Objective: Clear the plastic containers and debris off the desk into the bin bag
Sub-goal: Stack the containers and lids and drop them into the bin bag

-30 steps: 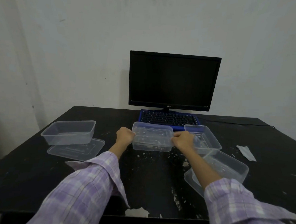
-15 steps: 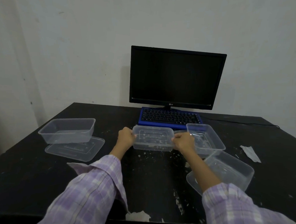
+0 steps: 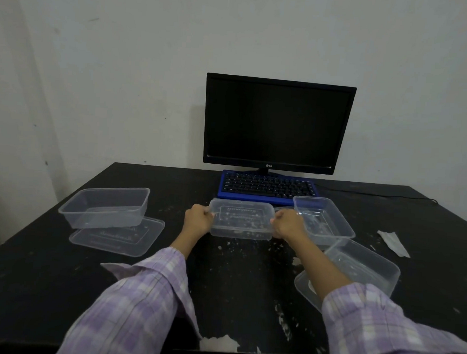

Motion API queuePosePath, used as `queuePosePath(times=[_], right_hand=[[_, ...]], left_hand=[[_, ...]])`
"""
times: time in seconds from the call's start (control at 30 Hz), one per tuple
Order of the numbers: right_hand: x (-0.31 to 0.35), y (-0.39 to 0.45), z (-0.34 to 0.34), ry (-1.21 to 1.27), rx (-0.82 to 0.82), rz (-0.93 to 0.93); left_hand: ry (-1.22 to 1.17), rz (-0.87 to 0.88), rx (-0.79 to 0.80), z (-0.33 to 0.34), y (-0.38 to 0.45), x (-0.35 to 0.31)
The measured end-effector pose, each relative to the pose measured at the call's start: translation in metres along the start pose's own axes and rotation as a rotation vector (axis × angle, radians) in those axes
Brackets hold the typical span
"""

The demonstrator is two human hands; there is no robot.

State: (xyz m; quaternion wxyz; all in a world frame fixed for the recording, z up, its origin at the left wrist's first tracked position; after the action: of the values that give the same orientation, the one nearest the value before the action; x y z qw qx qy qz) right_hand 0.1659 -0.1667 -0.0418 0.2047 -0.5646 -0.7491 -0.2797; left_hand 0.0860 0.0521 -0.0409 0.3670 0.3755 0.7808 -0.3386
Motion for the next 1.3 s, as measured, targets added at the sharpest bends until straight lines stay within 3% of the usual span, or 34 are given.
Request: queuePosePath(times=[0.27,0.57,0.93,1.3], right_hand=[[0.011,-0.007,-0.011,0.204,-0.014,0.115],[0.066,-0.057,-0.021,0.599,0.010,0.019],[0.150,-0.177,0.002,0.928,0.360,-0.052],[0.177,-0.304,0.083,1.019,0.726,-0.004]], left_hand=[[-0.057,0.006,-0.008,-0.012,-0.005,-0.010],[-0.217,0.027,-0.077,-0.074,-0.053,0.012],[-0.381,-0.009,-0.109,-0.182,-0.185,0.092],[-0.266,-0.237,-0.027,-0.244,-0.285,0.227]])
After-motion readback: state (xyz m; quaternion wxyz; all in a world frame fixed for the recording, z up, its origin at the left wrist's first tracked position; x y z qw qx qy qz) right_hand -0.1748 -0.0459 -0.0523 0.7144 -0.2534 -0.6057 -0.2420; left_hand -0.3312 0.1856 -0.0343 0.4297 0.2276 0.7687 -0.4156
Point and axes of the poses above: each hand's wrist, its own y-axis towards the middle knuckle, its own z-axis out of the palm, x = y × z, the point moved 5 cm from there along y, towards the middle knuckle, and after that the axes turned 14 degrees about -z, right-handed, at the moved point
